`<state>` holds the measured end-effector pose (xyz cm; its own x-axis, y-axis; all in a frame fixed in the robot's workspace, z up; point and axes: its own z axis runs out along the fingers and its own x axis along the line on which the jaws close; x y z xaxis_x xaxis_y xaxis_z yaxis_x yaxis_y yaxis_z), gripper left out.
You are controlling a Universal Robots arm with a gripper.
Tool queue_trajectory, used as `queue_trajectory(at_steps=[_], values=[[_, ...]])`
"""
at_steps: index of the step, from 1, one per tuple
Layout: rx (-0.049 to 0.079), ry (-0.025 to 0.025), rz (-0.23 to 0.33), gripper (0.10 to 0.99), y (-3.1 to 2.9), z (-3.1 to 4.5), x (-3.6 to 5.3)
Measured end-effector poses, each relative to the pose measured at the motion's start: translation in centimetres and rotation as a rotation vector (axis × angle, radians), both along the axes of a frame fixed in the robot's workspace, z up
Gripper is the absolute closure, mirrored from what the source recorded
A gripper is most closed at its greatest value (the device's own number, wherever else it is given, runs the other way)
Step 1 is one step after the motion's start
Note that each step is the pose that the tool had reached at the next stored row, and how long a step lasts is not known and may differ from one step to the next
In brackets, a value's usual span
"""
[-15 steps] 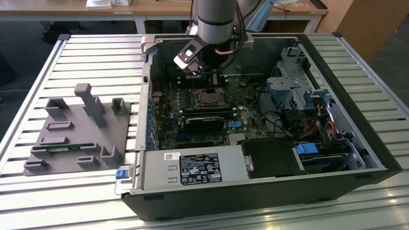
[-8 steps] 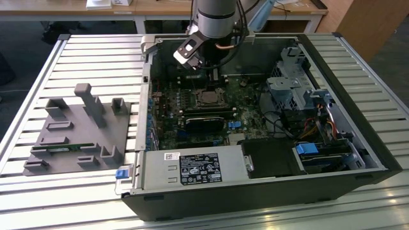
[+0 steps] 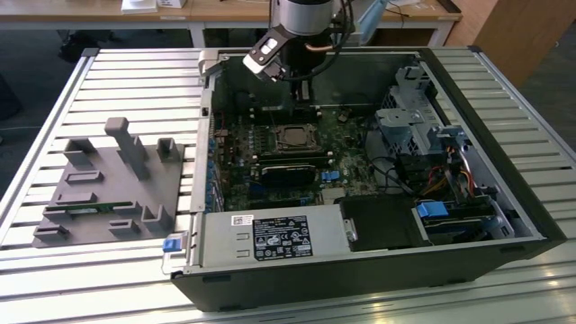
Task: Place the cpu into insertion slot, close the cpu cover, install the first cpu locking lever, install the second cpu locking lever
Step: 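Install the first cpu locking lever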
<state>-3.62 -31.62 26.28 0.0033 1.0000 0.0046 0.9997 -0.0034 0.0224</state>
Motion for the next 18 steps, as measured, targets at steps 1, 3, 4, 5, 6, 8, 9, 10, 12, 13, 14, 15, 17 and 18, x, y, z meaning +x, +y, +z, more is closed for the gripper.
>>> queue_trajectory(at_steps=[1,3,4,5,6,8,9,10,12,13,14,15,17,18], values=[[0.000,0.0000,0.000,0.980,0.00,0.42,0.00],[0.000,0.0001,0.000,0.980,0.00,1.08,0.00],[0.000,-0.0002,0.001,0.980,0.00,1.17,0.00],[0.000,-0.0004,0.011,0.980,0.00,1.16,0.00],[0.000,-0.0004,0.029,0.980,0.00,1.16,0.00],[0.000,-0.0003,0.090,0.980,0.00,1.17,0.00],[0.000,-0.0004,0.098,0.980,0.00,1.17,0.01],[0.000,-0.0003,0.107,0.980,0.00,1.17,0.01],[0.000,-0.0003,0.127,0.980,0.00,1.17,0.01],[0.000,-0.0003,0.139,0.980,0.00,1.17,0.00],[0.000,-0.0003,0.151,0.980,0.00,1.17,0.01],[0.000,-0.0003,0.163,0.980,0.00,1.17,0.00],[0.000,-0.0003,0.180,0.980,0.00,1.17,0.00],[0.000,-0.0003,0.187,0.980,0.00,1.17,0.01]])
